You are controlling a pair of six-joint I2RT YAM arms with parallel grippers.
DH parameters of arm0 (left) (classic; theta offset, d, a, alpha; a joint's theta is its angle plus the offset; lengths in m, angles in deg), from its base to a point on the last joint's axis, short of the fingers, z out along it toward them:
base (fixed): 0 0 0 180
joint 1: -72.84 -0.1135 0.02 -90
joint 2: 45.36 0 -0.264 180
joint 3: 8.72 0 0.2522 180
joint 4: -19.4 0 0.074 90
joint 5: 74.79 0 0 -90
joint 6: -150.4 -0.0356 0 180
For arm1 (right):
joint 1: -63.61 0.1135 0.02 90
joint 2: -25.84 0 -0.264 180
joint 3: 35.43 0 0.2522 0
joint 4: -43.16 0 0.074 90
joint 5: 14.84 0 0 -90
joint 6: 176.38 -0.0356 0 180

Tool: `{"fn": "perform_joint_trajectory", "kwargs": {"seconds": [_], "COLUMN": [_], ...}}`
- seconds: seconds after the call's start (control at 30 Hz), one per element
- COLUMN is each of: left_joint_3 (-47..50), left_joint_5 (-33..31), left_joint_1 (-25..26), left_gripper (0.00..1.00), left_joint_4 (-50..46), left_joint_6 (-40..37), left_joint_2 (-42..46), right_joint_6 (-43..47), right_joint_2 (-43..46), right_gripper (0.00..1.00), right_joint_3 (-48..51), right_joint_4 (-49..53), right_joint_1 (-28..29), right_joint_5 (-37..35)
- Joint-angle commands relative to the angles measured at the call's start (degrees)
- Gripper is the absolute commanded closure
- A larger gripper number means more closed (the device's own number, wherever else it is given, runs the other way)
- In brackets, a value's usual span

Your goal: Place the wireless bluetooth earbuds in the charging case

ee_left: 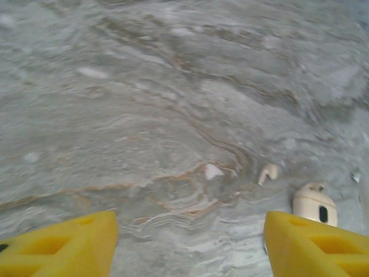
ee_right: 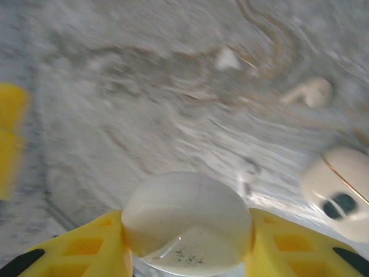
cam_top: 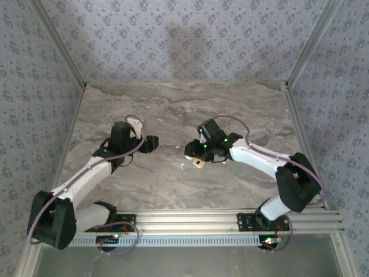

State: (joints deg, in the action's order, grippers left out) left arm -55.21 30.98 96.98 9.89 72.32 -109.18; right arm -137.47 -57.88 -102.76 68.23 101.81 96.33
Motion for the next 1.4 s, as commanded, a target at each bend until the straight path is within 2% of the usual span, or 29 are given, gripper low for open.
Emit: {"fn": "perform_joint_trajectory", "kwargs": {"seconds": [0.0, 0.13, 0.4, 0.8, 1.37], "left_joint_3": [4.33, 7.58, 7.40, 7.86, 6.52], "left_joint_5": [4.51, 6.37, 10.66, 7.53, 8.40], "left_joint_1": [3.34, 7.62, 9.39, 9.71, 10.32], "left_gripper": [0.33, 0.36, 0.38, 0.39, 0.48], "left_joint_4": [17.15, 25.19, 31.35, 40.66, 43.12], "left_joint_6": [-9.27, -16.86, -17.55, -12.29, -7.45], "left_joint_2": [2.22, 2.40, 0.36, -2.00, -4.90], "right_joint_6": [-5.95, -10.67, -15.52, -15.86, -16.78], "right_joint_2": [2.60, 3.65, 3.42, 3.26, 3.45], "right_gripper": [0.59, 0.59, 0.58, 0.57, 0.57], "right_joint_3": [4.06, 7.36, 10.75, 10.44, 11.23], "right_joint_4": [-15.27, -27.72, -41.05, -44.02, -46.02], "right_joint_1": [-2.45, -4.27, -4.04, -0.82, 0.57], "right_joint_5": [6.46, 9.97, 11.44, 12.58, 12.51]}}
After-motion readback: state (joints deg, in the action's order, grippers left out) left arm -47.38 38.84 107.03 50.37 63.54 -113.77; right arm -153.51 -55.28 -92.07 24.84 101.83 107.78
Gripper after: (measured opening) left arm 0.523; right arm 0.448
